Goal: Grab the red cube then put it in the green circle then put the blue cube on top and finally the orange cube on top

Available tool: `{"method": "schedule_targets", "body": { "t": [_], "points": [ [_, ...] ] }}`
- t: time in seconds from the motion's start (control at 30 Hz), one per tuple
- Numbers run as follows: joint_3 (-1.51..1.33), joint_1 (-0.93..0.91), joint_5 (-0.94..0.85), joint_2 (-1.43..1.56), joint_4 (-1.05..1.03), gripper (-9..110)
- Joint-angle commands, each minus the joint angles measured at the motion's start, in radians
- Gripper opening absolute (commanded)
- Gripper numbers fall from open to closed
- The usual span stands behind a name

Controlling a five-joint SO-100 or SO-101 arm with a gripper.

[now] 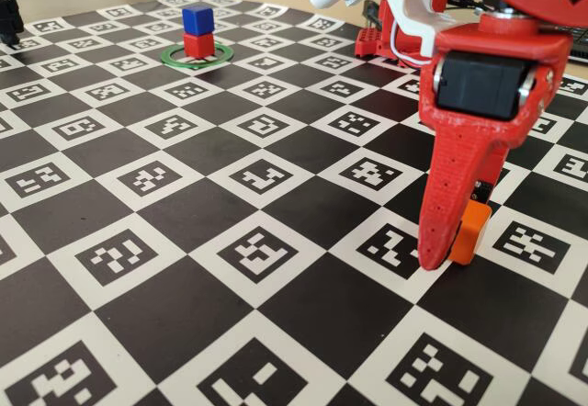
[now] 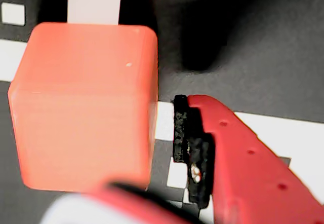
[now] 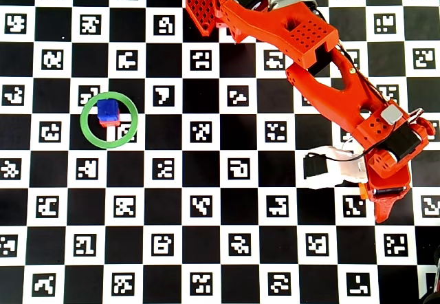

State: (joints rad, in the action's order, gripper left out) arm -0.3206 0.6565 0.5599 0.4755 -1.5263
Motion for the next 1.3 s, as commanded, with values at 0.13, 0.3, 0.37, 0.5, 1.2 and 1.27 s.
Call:
{"method": "schedule_targets", "body": {
  "t": [0.13,0.3,0.37,0.5,1.2,1.27],
  "points": [
    [0.083,-0.009,0.015,0.029,0.02,23],
    [0.083,-0.009,0.015,0.029,0.02,12],
    [0.083,-0.011,0.012,0.032,0.017,10],
    [0.069,-0.011,0.002,0.057,0.011,9],
    [-0.522,-0.129,-0.199,0.785,0.044,9],
    [-0.572,-0.152,-0.218,0.859,0.038,9]
  ]
}}
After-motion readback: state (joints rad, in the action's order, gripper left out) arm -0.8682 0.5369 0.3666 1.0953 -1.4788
